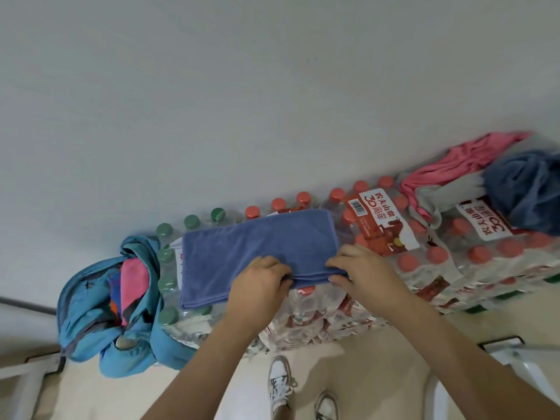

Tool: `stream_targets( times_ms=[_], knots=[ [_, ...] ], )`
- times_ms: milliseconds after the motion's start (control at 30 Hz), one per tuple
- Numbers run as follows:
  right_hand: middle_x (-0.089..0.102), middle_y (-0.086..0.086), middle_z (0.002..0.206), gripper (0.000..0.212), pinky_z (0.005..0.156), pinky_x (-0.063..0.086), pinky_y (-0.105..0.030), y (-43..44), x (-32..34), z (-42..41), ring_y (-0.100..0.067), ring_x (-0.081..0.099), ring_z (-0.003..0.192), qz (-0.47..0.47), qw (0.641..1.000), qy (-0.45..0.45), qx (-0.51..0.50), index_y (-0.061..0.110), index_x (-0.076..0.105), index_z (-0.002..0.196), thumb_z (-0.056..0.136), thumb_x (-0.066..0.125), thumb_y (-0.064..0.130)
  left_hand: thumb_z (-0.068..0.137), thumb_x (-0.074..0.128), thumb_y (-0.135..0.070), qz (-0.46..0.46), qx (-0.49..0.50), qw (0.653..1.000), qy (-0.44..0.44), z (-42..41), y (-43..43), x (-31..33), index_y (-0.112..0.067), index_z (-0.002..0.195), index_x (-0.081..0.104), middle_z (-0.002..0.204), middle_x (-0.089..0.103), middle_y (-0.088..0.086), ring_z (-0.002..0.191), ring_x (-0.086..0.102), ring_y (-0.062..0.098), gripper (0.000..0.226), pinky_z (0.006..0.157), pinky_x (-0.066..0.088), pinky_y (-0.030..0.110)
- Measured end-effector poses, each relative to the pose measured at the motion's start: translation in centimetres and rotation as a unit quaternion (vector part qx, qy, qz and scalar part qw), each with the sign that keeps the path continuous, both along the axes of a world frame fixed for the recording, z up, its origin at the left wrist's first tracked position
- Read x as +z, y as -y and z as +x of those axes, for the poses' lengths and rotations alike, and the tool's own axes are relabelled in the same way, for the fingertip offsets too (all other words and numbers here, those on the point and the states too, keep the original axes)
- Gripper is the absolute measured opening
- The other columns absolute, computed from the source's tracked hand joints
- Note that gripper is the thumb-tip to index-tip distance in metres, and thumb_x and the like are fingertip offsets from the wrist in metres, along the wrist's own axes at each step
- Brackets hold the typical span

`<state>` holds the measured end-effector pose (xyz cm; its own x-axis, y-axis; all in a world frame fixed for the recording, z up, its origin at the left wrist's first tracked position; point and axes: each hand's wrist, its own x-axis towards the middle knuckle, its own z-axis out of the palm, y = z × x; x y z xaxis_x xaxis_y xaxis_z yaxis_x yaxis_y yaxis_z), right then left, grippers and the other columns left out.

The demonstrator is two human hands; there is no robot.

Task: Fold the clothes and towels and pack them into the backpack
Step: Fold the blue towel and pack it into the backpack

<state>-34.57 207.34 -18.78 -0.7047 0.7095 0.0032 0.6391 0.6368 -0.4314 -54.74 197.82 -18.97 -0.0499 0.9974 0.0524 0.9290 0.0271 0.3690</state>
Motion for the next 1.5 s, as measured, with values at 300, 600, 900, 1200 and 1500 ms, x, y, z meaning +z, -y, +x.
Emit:
stream_targets(
  times_ms=[300, 600, 900, 1200, 1500],
  knots=[
    [0.063, -0.002, 0.081, 0.014, 0.063, 0.049, -0.03, -0.1, -0.1, 0.1, -0.021, 0.058, 0.079, 0.081, 0.995, 0.039, 0.042, 0.011, 0.071, 0.086, 0.074, 0.077, 0.008, 0.048, 0.075, 0.008, 0.04, -0.074, 0.993, -0.081, 0.6, -0.5, 0.0, -0.013, 0.071, 0.069, 0.068, 0.061, 0.001, 0.059, 0.054, 0.02, 0.032, 0.05, 0.046, 0.025],
    [0.057, -0.001, 0.074, 0.038, 0.051, 0.041, -0.026, 0.7, -1.4, 0.6, -0.02, 0.053, 0.069, 0.156, 0.984, 0.037, 0.077, 0.011, 0.067, 0.081, 0.049, 0.085, 0.0, 0.051, 0.077, 0.005, 0.031, -0.128, 0.982, -0.134, 0.8, -0.5, -0.4, -0.02, 0.095, 0.07, 0.069, 0.051, 0.002, 0.06, 0.046, 0.02, 0.051, 0.049, 0.043, 0.028],
    [0.056, 0.006, 0.08, 0.018, 0.062, 0.045, -0.031, 0.7, -1.5, 1.1, -0.018, 0.056, 0.075, 0.103, 0.991, 0.047, 0.073, 0.021, 0.063, 0.094, 0.079, 0.055, 0.029, 0.07, 0.067, -0.025, -0.054, -0.153, 0.961, -0.222, 1.7, 0.7, -0.1, -0.028, 0.142, 0.039, 0.096, 0.05, 0.0, 0.087, 0.048, 0.021, 0.078, 0.069, 0.043, 0.032],
    [0.051, -0.006, 0.13, 0.035, 0.095, 0.041, -0.034, 0.5, 1.7, -6.7, -0.025, 0.049, 0.117, -0.007, 0.997, -0.035, -0.07, 0.015, 0.054, 0.13, 0.097, 0.046, 0.02, 0.06, 0.051, -0.011, -0.003, -0.058, 0.998, 0.018, 2.2, 2.1, -1.3, -0.022, 0.116, 0.062, 0.092, 0.057, 0.0, 0.084, 0.046, 0.02, 0.058, 0.072, 0.04, 0.028],
    [-0.006, 0.002, 0.16, 0.075, 0.117, 0.005, -0.045, 2.5, -2.9, -12.6, -0.02, -0.005, 0.148, 0.021, 0.992, 0.111, -0.061, 0.033, -0.003, 0.151, 0.082, -0.009, 0.062, 0.092, 0.053, -0.016, 0.061, 0.276, 0.957, 0.067, -9.8, 2.1, 0.7, -0.011, 0.129, 0.056, 0.111, 0.058, 0.016, 0.104, 0.052, 0.033, 0.037, 0.089, 0.039, 0.037]
  ],
)
